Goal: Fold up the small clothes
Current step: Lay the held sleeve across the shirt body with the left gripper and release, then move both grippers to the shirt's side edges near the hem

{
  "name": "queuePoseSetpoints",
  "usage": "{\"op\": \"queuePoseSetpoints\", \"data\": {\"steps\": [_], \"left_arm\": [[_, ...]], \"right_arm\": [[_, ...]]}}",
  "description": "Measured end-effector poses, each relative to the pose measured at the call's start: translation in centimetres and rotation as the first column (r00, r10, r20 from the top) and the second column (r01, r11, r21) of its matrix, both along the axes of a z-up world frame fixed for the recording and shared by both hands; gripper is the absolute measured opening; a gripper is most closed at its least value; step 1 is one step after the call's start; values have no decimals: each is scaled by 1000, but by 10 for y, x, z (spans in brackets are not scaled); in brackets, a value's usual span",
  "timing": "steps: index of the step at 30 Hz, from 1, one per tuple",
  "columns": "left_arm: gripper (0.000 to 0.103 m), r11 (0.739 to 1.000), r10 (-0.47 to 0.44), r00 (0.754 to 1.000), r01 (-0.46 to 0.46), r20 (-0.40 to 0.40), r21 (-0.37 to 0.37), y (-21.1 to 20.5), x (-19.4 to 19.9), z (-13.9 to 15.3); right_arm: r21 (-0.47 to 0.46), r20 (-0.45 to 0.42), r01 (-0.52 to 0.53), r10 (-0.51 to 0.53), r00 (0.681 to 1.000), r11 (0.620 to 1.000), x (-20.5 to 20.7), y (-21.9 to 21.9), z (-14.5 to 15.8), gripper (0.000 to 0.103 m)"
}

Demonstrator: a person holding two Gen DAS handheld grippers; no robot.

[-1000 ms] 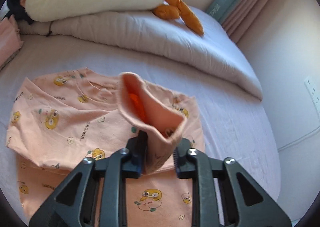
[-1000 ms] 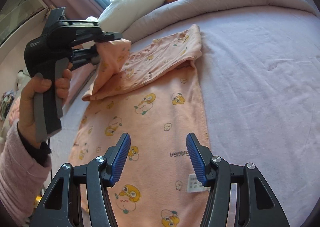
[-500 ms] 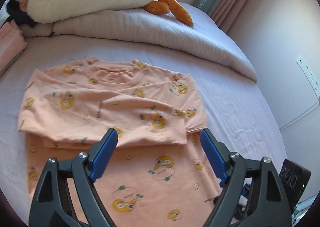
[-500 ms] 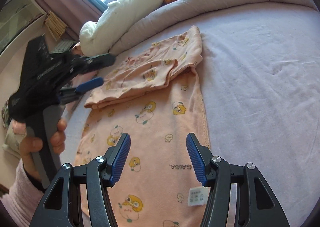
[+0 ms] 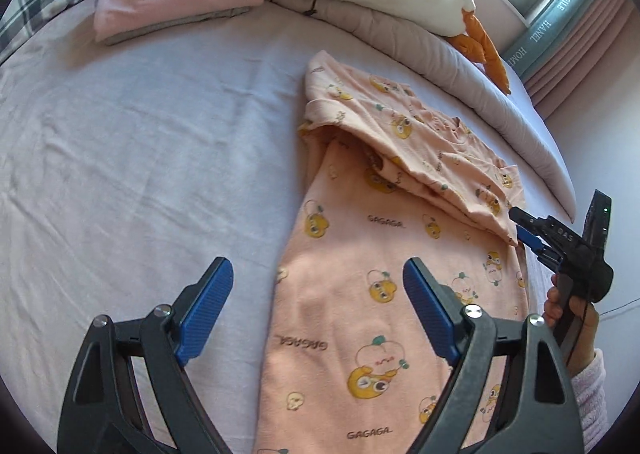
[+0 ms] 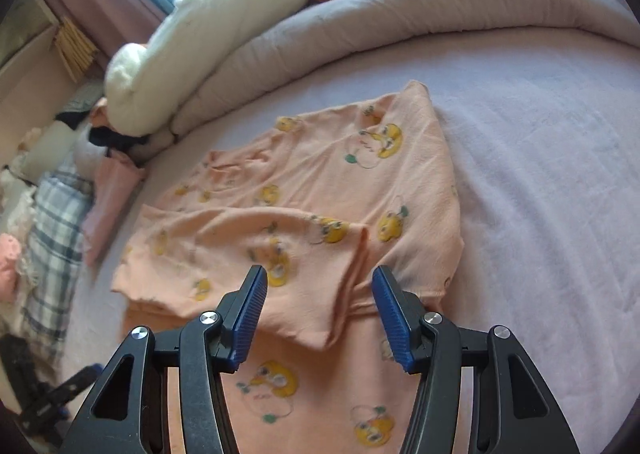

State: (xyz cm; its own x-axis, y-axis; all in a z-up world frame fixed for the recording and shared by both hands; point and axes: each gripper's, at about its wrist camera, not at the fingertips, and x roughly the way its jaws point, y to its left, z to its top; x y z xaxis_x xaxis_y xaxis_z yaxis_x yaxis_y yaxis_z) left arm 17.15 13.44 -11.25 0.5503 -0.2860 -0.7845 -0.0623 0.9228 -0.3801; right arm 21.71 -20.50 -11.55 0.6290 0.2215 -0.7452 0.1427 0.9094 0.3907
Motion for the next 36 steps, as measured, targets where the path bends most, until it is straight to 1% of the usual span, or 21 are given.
{"op": "queuePoseSetpoints", "data": {"steps": [2, 3, 4, 5, 6, 7, 9, 11, 13, 16, 17, 18, 20, 21, 22, 23, 24, 25, 27, 31, 36], "left_arm": [[87, 1000, 14, 1000, -14, -7, -11, 8, -5, -3], [87, 1000, 20, 1000, -20, -9, -14, 10, -6, -4], [87, 999, 28, 1000, -28, -12, -16, 12, -6, -4], [87, 999, 33, 999, -33, -14, -20, 16, -7, -5], [87, 999, 36, 999, -36, -16, -27, 17, -7, -6], [87, 999, 38, 999, -39, -17, -33, 17, -8, -5], [87, 999, 37, 999, -37, -16, -39, 16, -9, -5], [87, 999, 26, 1000, -27, -14, -35, 15, -11, -5], [87, 999, 22, 1000, -22, -16, -29, 15, -11, -6], [87, 999, 24, 1000, -24, -21, -38, 16, -12, -7], [87, 999, 24, 999, -25, -23, -42, 17, -13, -8], [87, 999, 22, 999, -23, -27, -46, 17, -14, -9], [87, 999, 15, 999, -17, -43, -41, 16, -15, -12], [87, 999, 12, 999, -14, -50, -41, 16, -16, -13], [87, 999, 9, 998, -12, -57, -48, 16, -17, -14], [87, 998, 6, 998, -10, -65, -58, 15, -18, -15], [87, 998, 1, 998, -6, -70, -68, 15, -21, -15], [87, 997, -6, 997, 0, -72, -79, 15, -24, -15], [87, 996, -30, 997, 24, -70, -89, 14, -31, -14], [87, 993, -83, 994, 77, -66, -92, 10, -49, -15], [87, 981, -124, 990, 113, -64, -156, 13, -70, -20]], "right_arm": [[5, -22, -6, 6, 1000, 1000, 6, 1, -6, 55], [-9, -19, -10, 9, 1000, 1000, 7, 3, -6, 52], [-31, -16, -17, 17, 1000, 999, 7, 5, -4, 39], [-53, -17, -25, 24, 1000, 998, 8, 8, -2, 30], [-77, -19, -30, 29, 999, 997, 8, 11, 0, 12], [-100, -13, -41, 40, 999, 994, 9, 14, 3, 5], [-145, 19, -77, 80, 997, 986, 8, 19, 14, 5], [-172, 56, -77, 88, 995, 982, 3, 16, 29, 5], [-182, 84, -44, 60, 995, 982, 5, 6, 40, 5], [-245, 60, 39, -25, 998, 969, 11, -10, 40, 5], [-248, 47, 46, -35, 998, 968, 13, -16, 36, 5], [-220, 23, 24, -20, 1000, 975, 15, -19, 32, 5], [-177, -79, -39, 26, 997, 983, 23, -16, 18, 5], [-166, -90, -51, 36, 995, 985, 20, -16, 16, 14], [-151, -72, -54, 43, 996, 987, 14, -16, 17, 27], [-125, -45, -43, 38, 998, 991, 6, -19, 19, 34], [-84, -21, -24, 22, 1000, 996, -3, -24, 22, 45], [-34, -1, -7, 7, 1000, 999, -14, -30, 23, 48], [45, 23, 10, -11, 1000, 999, -38, -42, 26, 48], [73, 1, 18, -18, 1000, 997, -88, -60, 21, 48], [126, -65, 15, -6, 998, 992, -144, -73, 6, 48]]}}
